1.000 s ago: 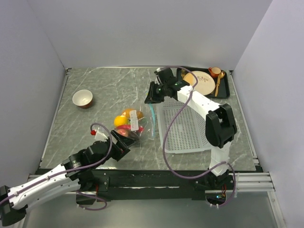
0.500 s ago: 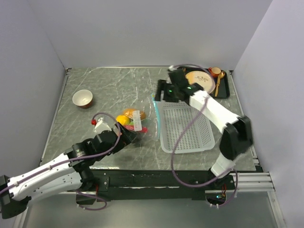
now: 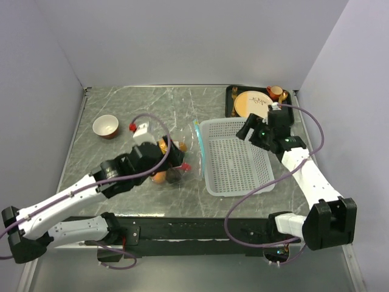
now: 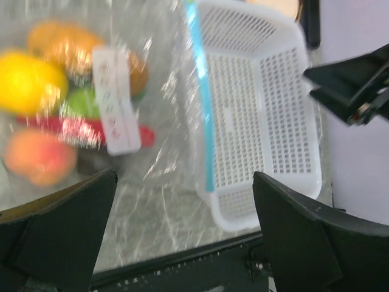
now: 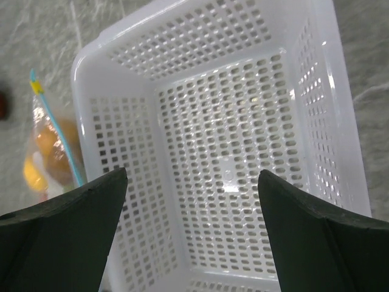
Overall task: Place the food in the zip-top bag and seal the zipper
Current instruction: Reset both arms
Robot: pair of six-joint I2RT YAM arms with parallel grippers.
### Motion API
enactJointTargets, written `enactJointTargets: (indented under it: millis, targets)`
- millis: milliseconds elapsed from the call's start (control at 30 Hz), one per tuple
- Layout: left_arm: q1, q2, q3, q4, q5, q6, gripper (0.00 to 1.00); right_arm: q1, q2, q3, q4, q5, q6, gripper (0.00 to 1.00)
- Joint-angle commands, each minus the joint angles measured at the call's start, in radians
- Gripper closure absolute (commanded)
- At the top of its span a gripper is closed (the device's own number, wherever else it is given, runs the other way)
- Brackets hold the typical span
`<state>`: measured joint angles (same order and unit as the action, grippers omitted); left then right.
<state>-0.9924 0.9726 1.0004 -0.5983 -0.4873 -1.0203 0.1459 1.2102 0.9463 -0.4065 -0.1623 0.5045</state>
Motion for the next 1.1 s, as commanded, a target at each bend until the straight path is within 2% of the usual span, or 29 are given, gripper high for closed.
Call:
enactJointTargets:
  millis: [0,33,67,100,133,200,233,333,400,600,767,933,1067]
  targets:
    - [0.027,0.095,0.177,-0.087,-0.063,0.253,0.01,-0.054,-0.015,-0.003,0.061,-0.308,-0.049,0.05]
    - [0.07,0.118,0.2,-0.078,-0.035,0.287,0.01,-0.055,-0.012,0.0,0.04,-0.304,-0.057,0.05]
    - [0.108,0.124,0.204,-0.031,0.134,0.372,0.01,-0.055,-0.011,0.003,0.026,-0.287,-0.06,0.05]
    - [0.156,0.132,0.205,-0.014,0.235,0.411,0.01,-0.054,-0.011,0.005,0.017,-0.267,-0.069,0.05]
    - [0.251,0.146,0.21,-0.005,0.331,0.434,0.01,-0.054,-0.018,0.003,0.005,-0.25,-0.075,0.05]
    - [0.325,0.158,0.205,0.02,0.433,0.462,0.01,-0.055,-0.034,-0.006,0.006,-0.207,-0.083,0.05]
    - [0.372,0.164,0.204,0.022,0.426,0.463,0.01,-0.055,-0.056,-0.021,0.011,-0.192,-0.083,0.05]
    - [0.405,0.158,0.193,0.058,0.354,0.485,0.01,-0.054,-0.118,-0.053,0.027,-0.087,-0.078,0.05]
    - [0.411,0.15,0.185,0.077,0.293,0.489,0.01,-0.054,-0.155,-0.092,0.043,0.042,-0.063,0.05]
    - [0.425,0.121,0.156,0.181,0.273,0.528,0.01,-0.054,-0.333,-0.263,0.197,0.357,-0.043,0.0]
    - [0.449,0.091,0.118,0.265,0.231,0.534,0.01,-0.052,-0.494,-0.417,0.397,0.415,-0.061,0.0]
    - [0.471,0.094,0.116,0.252,0.23,0.536,0.01,-0.052,-0.535,-0.472,0.403,0.471,-0.107,0.0]
    - [0.474,0.089,0.096,0.241,0.121,0.517,0.0,-0.052,-0.509,-0.466,0.391,0.526,-0.107,0.0]
